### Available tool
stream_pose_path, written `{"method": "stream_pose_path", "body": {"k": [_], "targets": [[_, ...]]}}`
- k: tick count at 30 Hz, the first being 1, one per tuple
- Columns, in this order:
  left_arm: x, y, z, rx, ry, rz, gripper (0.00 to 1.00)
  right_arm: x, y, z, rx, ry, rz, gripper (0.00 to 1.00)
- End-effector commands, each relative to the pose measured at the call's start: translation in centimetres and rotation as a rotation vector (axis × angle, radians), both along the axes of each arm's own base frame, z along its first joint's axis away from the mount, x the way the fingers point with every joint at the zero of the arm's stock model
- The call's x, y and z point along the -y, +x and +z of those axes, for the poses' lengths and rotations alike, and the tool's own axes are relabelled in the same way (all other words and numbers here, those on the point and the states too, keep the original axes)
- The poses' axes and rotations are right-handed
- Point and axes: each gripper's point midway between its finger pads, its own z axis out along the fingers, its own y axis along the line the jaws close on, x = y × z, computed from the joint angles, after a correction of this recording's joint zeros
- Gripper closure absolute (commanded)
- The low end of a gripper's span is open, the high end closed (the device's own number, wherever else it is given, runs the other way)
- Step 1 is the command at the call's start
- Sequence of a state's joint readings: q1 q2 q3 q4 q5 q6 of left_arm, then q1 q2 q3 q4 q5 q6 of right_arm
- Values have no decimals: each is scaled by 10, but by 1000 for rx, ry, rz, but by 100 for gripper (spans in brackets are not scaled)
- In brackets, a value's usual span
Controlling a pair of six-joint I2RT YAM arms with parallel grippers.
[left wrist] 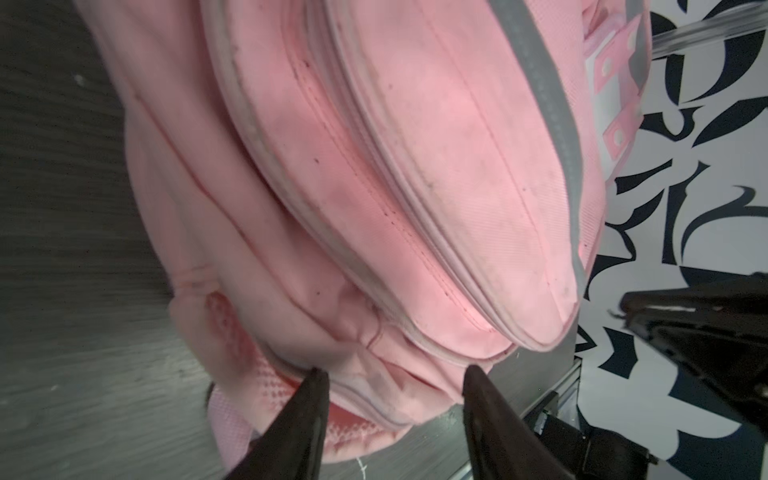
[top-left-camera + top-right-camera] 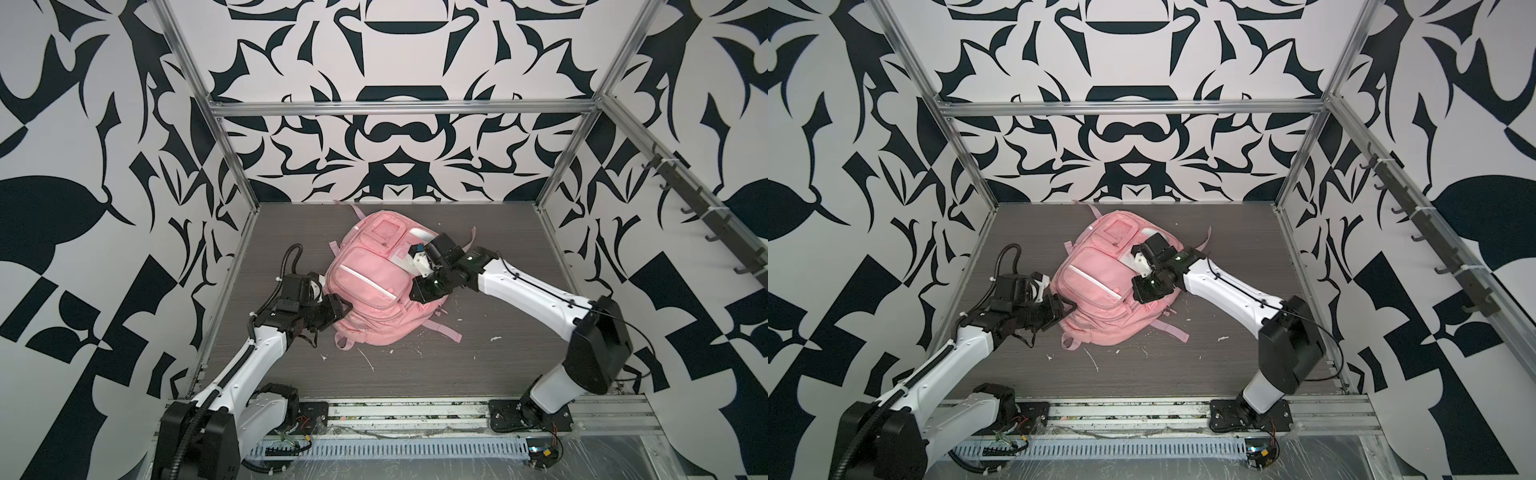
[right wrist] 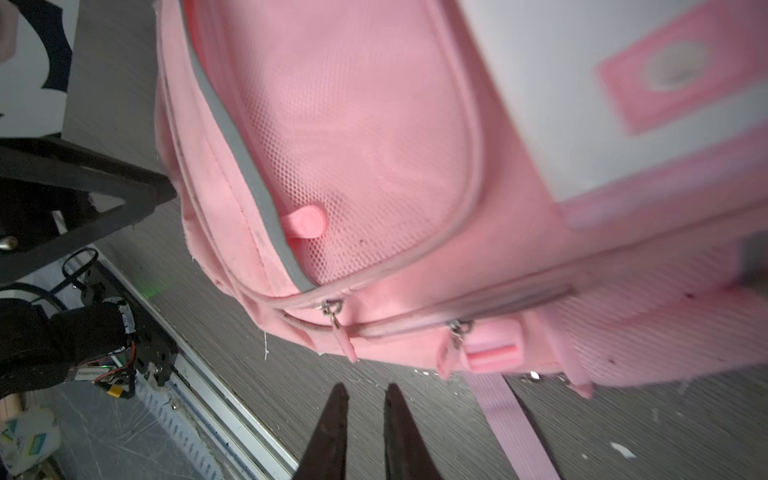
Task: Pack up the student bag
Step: 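Open both grippers to release the zipper and the bag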
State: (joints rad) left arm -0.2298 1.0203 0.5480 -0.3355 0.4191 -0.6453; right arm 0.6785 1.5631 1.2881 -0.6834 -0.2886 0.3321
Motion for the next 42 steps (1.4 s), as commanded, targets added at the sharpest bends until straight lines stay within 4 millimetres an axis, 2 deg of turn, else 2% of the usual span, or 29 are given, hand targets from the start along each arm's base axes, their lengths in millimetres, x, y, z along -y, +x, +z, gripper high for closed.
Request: {"method": "stream_pose_path", "body": {"k": [1,3,5,9,13,15,20,24,28,34,39,42], "targets": [[-9,-9,12,30,76,-32,30,17,4,22,116,12,-81,57],[-14,-8,21,59,99,-24,26,26,1,24,130,0,-107,47],[-20,-1,32,90,116,2,24,39,-1,22,143,-34,-148,42],[-36,25,49,105,90,71,23,78,-4,2,87,-106,-291,41],[-63,66,45,61,86,173,12,124,-8,-21,-12,-107,-494,41],[-61,93,41,66,53,157,7,142,-8,-29,-34,-88,-577,40],[-46,143,13,26,-7,55,6,159,5,-48,-62,1,-694,32],[-38,158,0,17,-37,28,7,171,22,-69,-69,-39,-741,32],[-16,141,-17,-33,-93,-7,7,170,45,-95,-97,-74,-762,33],[16,87,-41,-115,-144,2,7,167,69,-119,-123,-109,-727,34],[35,42,-37,-127,-130,-13,8,166,81,-126,-126,-154,-657,35],[34,25,-33,-128,-108,-9,8,164,85,-129,-131,-156,-651,35]]}}
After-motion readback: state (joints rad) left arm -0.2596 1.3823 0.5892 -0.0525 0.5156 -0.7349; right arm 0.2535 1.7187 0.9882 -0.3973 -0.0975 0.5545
